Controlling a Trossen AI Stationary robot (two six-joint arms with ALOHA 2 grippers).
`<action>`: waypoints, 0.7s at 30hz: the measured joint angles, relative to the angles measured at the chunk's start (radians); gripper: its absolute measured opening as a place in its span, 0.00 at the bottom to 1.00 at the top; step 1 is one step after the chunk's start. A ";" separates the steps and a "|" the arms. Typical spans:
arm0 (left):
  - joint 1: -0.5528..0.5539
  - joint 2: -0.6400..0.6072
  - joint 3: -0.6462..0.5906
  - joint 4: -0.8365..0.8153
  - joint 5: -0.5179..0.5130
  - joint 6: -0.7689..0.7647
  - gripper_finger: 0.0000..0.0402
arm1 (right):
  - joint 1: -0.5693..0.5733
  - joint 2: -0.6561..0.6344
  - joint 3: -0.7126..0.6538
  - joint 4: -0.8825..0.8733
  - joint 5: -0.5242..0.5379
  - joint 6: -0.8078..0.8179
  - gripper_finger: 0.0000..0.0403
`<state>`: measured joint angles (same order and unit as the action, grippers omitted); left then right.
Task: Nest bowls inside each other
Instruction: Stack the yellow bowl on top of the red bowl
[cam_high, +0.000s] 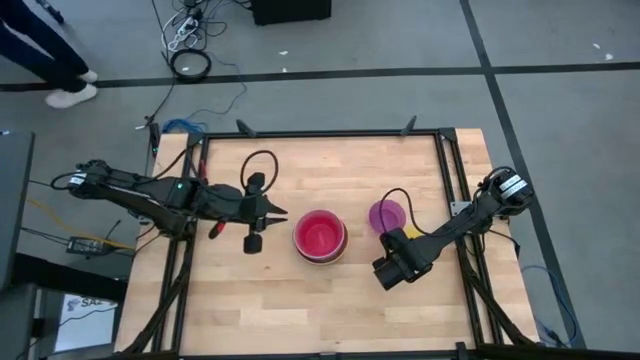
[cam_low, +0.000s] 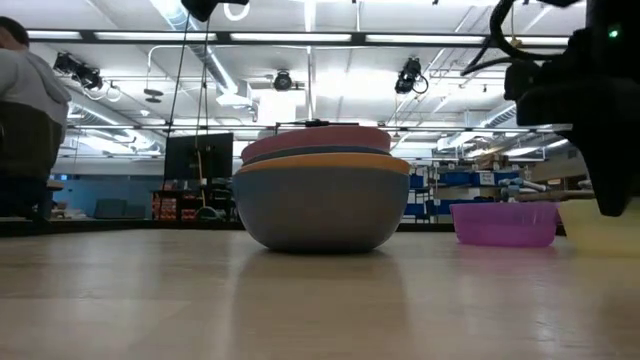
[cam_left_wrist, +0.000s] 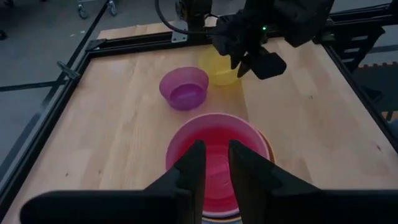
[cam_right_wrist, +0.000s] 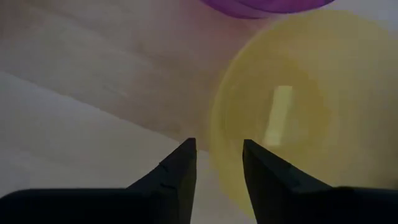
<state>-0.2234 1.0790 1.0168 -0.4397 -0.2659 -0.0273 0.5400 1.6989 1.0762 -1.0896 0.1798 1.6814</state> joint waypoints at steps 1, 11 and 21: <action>0.000 0.000 0.000 0.000 -0.003 0.000 0.20 | 0.000 0.000 -0.009 0.005 0.003 0.002 0.29; 0.000 0.000 -0.001 0.000 -0.015 0.000 0.20 | 0.000 0.000 -0.149 0.146 0.011 0.020 0.27; 0.001 0.000 -0.001 -0.008 -0.084 0.000 0.19 | 0.005 -0.001 0.091 -0.058 0.094 -0.136 0.01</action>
<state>-0.2226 1.0790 1.0161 -0.4481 -0.3498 -0.0273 0.5449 1.6978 1.1675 -1.1471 0.2740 1.5452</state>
